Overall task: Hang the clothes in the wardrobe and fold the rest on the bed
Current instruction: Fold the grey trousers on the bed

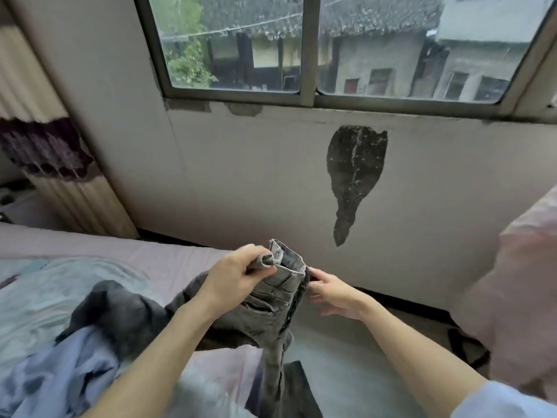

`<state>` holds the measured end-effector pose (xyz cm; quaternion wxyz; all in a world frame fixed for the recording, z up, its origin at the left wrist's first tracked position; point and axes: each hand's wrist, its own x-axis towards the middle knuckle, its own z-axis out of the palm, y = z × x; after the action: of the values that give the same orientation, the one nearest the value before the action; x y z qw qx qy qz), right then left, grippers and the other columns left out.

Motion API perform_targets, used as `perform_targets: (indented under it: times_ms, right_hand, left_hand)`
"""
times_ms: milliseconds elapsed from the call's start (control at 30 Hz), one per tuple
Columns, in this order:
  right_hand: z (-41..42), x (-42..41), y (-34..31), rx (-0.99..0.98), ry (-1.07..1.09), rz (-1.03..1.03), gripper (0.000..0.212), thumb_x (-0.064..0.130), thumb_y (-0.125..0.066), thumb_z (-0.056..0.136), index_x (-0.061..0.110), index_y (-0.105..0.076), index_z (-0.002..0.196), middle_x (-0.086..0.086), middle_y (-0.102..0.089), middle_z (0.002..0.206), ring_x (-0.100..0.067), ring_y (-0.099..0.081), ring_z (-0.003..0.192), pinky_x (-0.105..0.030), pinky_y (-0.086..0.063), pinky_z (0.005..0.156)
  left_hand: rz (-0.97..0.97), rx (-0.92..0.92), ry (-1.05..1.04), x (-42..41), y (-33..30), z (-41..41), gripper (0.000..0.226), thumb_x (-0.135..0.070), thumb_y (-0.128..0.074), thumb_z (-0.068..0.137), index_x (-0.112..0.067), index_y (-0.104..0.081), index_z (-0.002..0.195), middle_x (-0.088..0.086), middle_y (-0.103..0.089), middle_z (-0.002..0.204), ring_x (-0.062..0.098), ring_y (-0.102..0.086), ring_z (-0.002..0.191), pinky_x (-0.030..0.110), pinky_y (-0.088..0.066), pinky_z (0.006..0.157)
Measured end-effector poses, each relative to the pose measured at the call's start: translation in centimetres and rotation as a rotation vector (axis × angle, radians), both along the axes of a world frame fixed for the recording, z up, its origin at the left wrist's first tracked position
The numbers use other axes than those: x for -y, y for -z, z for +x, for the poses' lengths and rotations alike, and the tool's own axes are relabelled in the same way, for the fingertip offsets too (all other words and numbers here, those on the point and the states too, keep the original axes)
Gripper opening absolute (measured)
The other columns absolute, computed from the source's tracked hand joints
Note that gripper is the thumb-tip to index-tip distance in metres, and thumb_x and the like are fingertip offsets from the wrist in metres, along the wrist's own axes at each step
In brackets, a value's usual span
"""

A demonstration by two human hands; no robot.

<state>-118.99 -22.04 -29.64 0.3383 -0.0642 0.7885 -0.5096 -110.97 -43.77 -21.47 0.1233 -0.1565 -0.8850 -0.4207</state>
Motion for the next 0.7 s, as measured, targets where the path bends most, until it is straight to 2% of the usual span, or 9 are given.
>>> perform_targets:
  times_ms: [67, 167, 267, 333, 400, 433, 533, 633, 700]
  right_hand:
    - [2.4, -2.5, -5.2, 0.186, 0.158, -0.165, 0.028, 0.039, -0.047, 0.095, 0.026, -0.054, 0.119, -0.003, -0.058, 0.123, -0.029, -0.053, 0.116, -0.049, -0.042, 0.095]
    - [6.0, -5.9, -11.3, 0.197, 0.253, -0.188, 0.056, 0.063, -0.044, 0.088, 0.02, -0.046, 0.123, -0.011, -0.054, 0.126, -0.035, -0.053, 0.118, -0.055, -0.039, 0.097]
    - [10.4, -7.6, -14.7, 0.183, 0.29, -0.028, 0.075, 0.068, -0.056, 0.077, 0.018, -0.047, 0.133, -0.013, -0.061, 0.114, -0.032, -0.065, 0.095, -0.053, -0.048, 0.087]
    - [13.3, -8.1, -15.1, 0.205, 0.333, 0.112, 0.086, 0.068, -0.06, 0.075, 0.019, -0.037, 0.141, -0.022, -0.046, 0.134, -0.039, -0.054, 0.114, -0.061, -0.042, 0.092]
    - [16.3, -8.5, -14.7, 0.29, 0.359, 0.177, 0.097, 0.073, -0.056, 0.074, 0.021, -0.02, 0.148, -0.024, -0.022, 0.151, -0.044, -0.028, 0.136, -0.065, -0.033, 0.098]
    - [17.7, -8.7, -14.4, 0.345, 0.37, 0.188, 0.101, 0.076, -0.051, 0.074, 0.02, -0.015, 0.15, -0.024, -0.018, 0.152, -0.045, -0.02, 0.139, -0.065, -0.031, 0.1]
    - [21.7, -8.8, -13.1, 0.458, 0.44, 0.184, 0.11, 0.078, -0.049, 0.073, 0.012, -0.008, 0.15, -0.026, -0.018, 0.151, -0.047, -0.019, 0.138, -0.062, -0.029, 0.104]
    - [25.8, -9.0, -11.2, 0.477, 0.444, 0.207, 0.099, 0.068, -0.058, 0.076, 0.008, -0.022, 0.146, -0.027, -0.03, 0.146, -0.047, -0.036, 0.13, -0.058, -0.038, 0.1]
    - [28.6, -9.0, -9.3, 0.492, 0.38, 0.23, 0.068, 0.05, -0.061, 0.084, 0.002, -0.042, 0.128, -0.025, -0.054, 0.121, -0.04, -0.062, 0.102, -0.05, -0.051, 0.09]
  left_hand:
    - [0.016, -0.012, 0.08, -2.2, -3.7, 2.5, 0.006, -0.023, -0.067, 0.08, -0.022, -0.063, 0.085, -0.003, -0.056, 0.076, 0.011, -0.05, 0.071, 0.026, -0.04, 0.07]
    - [-0.015, 0.001, 0.203, -4.9, -8.2, 6.6, 0.02, -0.016, -0.069, 0.081, -0.034, -0.061, 0.08, 0.007, -0.057, 0.078, 0.005, -0.049, 0.069, 0.016, -0.038, 0.069]
    - [0.0, 0.041, 0.252, -6.5, -10.9, 10.7, 0.029, 0.0, -0.069, 0.081, -0.027, -0.06, 0.083, -0.003, -0.056, 0.078, -0.001, -0.048, 0.069, 0.01, -0.036, 0.071]
    - [0.006, 0.072, 0.264, -7.0, -11.8, 13.5, 0.028, 0.001, -0.069, 0.082, -0.026, -0.06, 0.082, -0.003, -0.055, 0.078, 0.001, -0.047, 0.069, 0.011, -0.037, 0.07]
    - [-0.023, 0.086, 0.293, -7.1, -12.0, 16.3, 0.026, 0.0, -0.07, 0.081, -0.024, -0.06, 0.082, -0.003, -0.055, 0.079, 0.001, -0.047, 0.068, 0.012, -0.037, 0.07]
    - [-0.048, 0.086, 0.306, -7.2, -12.0, 17.6, 0.024, -0.001, -0.071, 0.081, -0.023, -0.061, 0.082, -0.003, -0.054, 0.079, 0.002, -0.047, 0.069, 0.013, -0.037, 0.07]
    - [-0.142, 0.067, 0.359, -7.7, -11.8, 21.4, 0.012, -0.005, -0.072, 0.081, -0.014, -0.067, 0.086, -0.004, -0.054, 0.08, 0.003, -0.048, 0.072, 0.013, -0.037, 0.069]
    - [-0.211, 0.054, 0.406, -8.6, -11.3, 25.0, 0.01, -0.008, -0.072, 0.081, -0.008, -0.069, 0.091, 0.004, -0.056, 0.082, 0.004, -0.049, 0.076, 0.016, -0.039, 0.071]
    - [-0.229, 0.062, 0.387, -8.9, -10.8, 26.7, 0.012, -0.009, -0.072, 0.081, -0.007, -0.069, 0.092, 0.012, -0.059, 0.088, 0.017, -0.054, 0.085, 0.029, -0.044, 0.077]
